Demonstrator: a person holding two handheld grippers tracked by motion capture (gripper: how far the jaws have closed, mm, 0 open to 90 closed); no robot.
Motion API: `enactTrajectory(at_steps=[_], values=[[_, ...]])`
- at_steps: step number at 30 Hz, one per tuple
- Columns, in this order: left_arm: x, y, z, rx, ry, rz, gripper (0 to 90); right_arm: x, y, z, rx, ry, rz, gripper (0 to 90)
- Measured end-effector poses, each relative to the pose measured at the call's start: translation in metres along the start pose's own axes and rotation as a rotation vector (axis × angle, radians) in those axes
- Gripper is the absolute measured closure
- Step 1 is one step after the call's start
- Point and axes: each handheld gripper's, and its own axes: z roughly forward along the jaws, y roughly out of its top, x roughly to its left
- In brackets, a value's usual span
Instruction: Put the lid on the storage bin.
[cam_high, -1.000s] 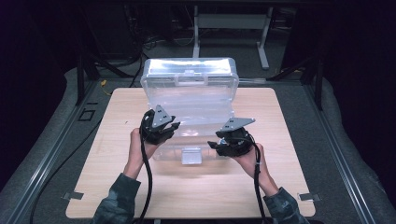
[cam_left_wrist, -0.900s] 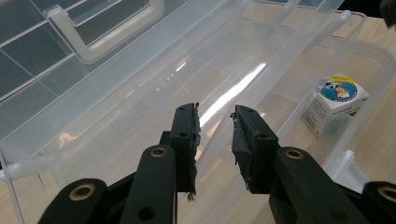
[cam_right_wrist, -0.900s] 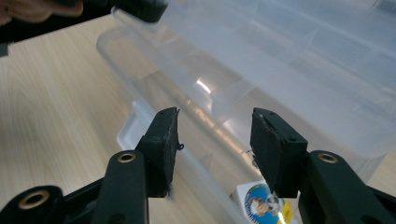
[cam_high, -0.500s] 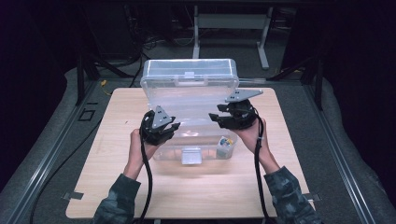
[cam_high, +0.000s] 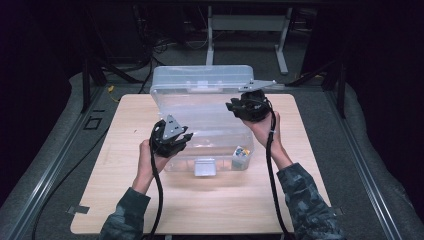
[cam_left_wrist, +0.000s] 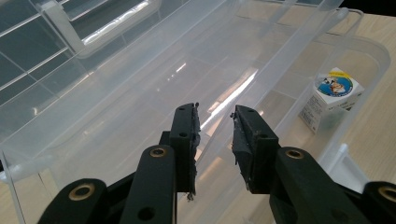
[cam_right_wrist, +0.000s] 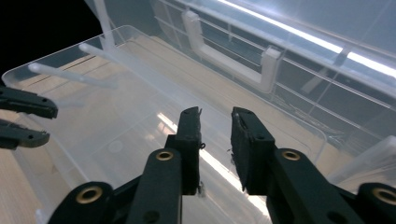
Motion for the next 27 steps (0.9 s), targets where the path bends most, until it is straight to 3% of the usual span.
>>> enactTrajectory(at_steps=[6, 13, 17, 19, 20, 21, 22, 27], values=[[-0.003, -0.003, -0.001, -0.001, 0.004, -0.001, 69.1, -0.004, 0.001, -0.002, -0.011, -0.023, 0.025, 81.0], [-0.005, -0.007, -0.001, 0.025, -0.027, -0.01, 67.9, -0.003, -0.008, -0.006, -0.024, -0.007, 0.051, 83.6], [-0.006, -0.009, -0.004, 0.026, -0.033, -0.039, 65.8, 0.001, -0.015, -0.007, -0.02, -0.018, 0.049, 84.3], [-0.004, -0.008, -0.006, 0.053, -0.028, -0.045, 59.5, 0.002, -0.018, -0.008, -0.031, 0.008, 0.052, 84.1], [-0.003, -0.009, -0.007, 0.054, -0.032, -0.06, 55.9, 0.003, -0.018, -0.009, -0.017, -0.021, 0.052, 84.2], [-0.002, -0.011, -0.01, 0.05, -0.037, -0.075, 54.0, 0.004, -0.019, -0.009, -0.018, -0.021, 0.053, 84.2], [-0.001, -0.012, -0.012, 0.054, -0.041, -0.083, 50.9, 0.004, -0.02, -0.009, -0.027, 0.004, 0.058, 84.3], [0.002, -0.015, -0.023, 0.07, -0.009, -0.109, 39.9, 0.006, -0.024, -0.011, -0.02, 0.006, 0.061, 84.3]])
